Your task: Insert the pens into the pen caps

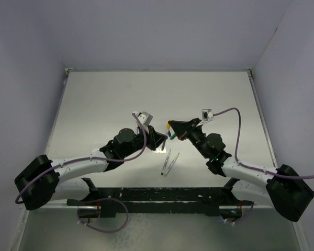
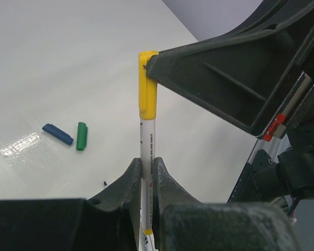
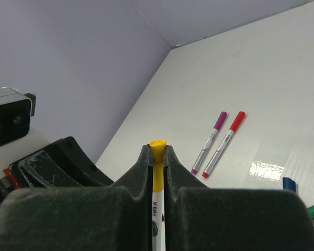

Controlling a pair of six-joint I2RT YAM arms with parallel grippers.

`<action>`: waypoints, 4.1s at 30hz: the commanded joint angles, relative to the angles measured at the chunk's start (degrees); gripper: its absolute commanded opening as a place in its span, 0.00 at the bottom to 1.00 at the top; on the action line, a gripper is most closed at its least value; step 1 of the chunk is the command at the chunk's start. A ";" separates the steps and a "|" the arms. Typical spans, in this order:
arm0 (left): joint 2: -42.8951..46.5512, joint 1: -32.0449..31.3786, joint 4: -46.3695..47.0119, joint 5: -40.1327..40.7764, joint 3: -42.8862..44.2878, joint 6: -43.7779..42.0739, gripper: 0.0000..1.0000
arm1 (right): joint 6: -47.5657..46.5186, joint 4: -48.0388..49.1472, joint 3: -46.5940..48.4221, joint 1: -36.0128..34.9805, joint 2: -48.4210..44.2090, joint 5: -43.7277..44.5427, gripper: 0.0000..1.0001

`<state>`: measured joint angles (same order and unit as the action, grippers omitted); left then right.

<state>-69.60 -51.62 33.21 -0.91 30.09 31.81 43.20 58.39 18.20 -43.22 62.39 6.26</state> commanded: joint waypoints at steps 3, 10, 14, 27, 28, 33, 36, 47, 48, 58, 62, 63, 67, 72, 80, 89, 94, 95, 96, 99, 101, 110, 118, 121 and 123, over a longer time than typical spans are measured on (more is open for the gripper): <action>2.63 3.40 14.87 4.52 6.12 -1.45 0.00 | -1.68 -13.75 -0.23 -2.79 4.03 -8.37 0.00; 2.61 3.94 12.27 4.30 6.26 -1.56 0.00 | -1.82 -13.70 0.07 -3.36 4.07 -6.20 0.00; 1.88 3.96 6.08 3.93 6.36 -0.94 0.00 | -3.75 -16.26 2.93 -3.36 2.75 -1.76 0.05; -4.82 3.99 -10.47 9.51 3.86 3.34 0.00 | -10.82 -26.10 12.08 -3.37 -8.95 13.61 0.56; -5.74 3.99 -11.66 10.45 4.85 3.38 0.00 | -10.59 -27.44 11.86 -3.36 -9.97 14.19 0.56; -12.69 5.37 -20.25 14.11 12.05 2.56 0.00 | -8.31 -37.46 11.44 -3.36 -13.27 18.56 0.55; -17.57 6.24 -22.43 15.04 15.88 1.18 0.00 | -7.85 -39.90 10.14 -3.36 -15.06 19.46 0.54; -30.04 11.02 -30.67 16.96 27.23 0.26 0.01 | -6.26 -47.16 7.72 -3.37 -20.00 20.93 0.54; -30.81 11.34 -31.04 17.05 28.09 -0.27 0.01 | -6.21 -47.40 7.54 -3.38 -20.21 20.95 0.54; -37.90 13.10 -35.12 18.72 34.04 -3.30 0.10 | -5.92 -47.78 6.93 -3.39 -20.52 20.90 0.54; -40.42 13.29 -36.58 19.16 35.70 -3.81 0.15 | -5.98 -47.80 6.79 -3.36 -20.23 20.94 0.54; -40.82 13.34 -36.75 19.25 35.93 -3.78 0.16 | -6.02 -47.76 6.75 -3.36 -20.23 20.97 0.54; -41.83 13.30 -37.44 19.59 36.42 -3.55 0.22 | -6.11 -47.60 6.75 -3.43 -20.04 20.97 0.54; -41.00 13.41 -37.95 19.17 36.62 -3.38 0.34 | -6.76 -46.96 6.52 -3.39 -19.27 20.90 0.54; -34.12 13.30 -37.72 17.48 36.39 -4.67 0.38 | -8.60 -46.29 7.84 -3.38 -18.40 21.54 0.54; -22.24 13.17 -35.21 10.68 32.52 -4.90 0.39 | -8.67 -47.69 9.06 -3.39 -16.17 23.22 0.52; -16.00 11.53 -33.75 7.82 25.12 -4.36 0.39 | -8.07 -50.64 10.77 -3.27 -13.80 25.56 0.49; -14.67 10.30 -33.34 7.97 23.21 -4.31 0.39 | -8.08 -51.45 11.29 -3.27 -13.11 26.24 0.48; -13.23 8.87 -32.96 8.39 21.30 -4.30 0.39 | -8.02 -52.24 11.75 -3.28 -12.52 26.97 0.47; -9.58 2.95 -32.66 11.95 16.80 -4.96 0.39 | -7.50 -54.50 13.23 -2.84 -10.87 28.56 0.46; -7.87 -0.76 -33.73 13.45 15.29 -4.77 0.40 | -6.91 -55.13 13.78 -2.07 -10.10 28.76 0.45; -8.09 -9.88 -39.44 17.99 14.74 -1.62 0.45 | -5.76 -55.40 14.16 0.39 -10.00 25.76 0.44; -16.00 -14.26 -43.55 20.06 19.90 -0.99 0.46 | -5.56 -55.38 13.32 0.65 -11.65 25.86 0.44; -17.22 -14.99 -42.91 19.81 20.39 -0.67 0.46 | -5.80 -55.39 13.11 0.70 -12.18 25.83 0.44; -17.86 -15.21 -42.95 19.48 20.53 -0.42 0.46 | -5.85 -55.40 13.15 0.76 -12.37 25.82 0.44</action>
<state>-86.80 -66.19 -10.07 17.50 47.94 30.00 36.95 2.35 29.98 -42.76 51.22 31.79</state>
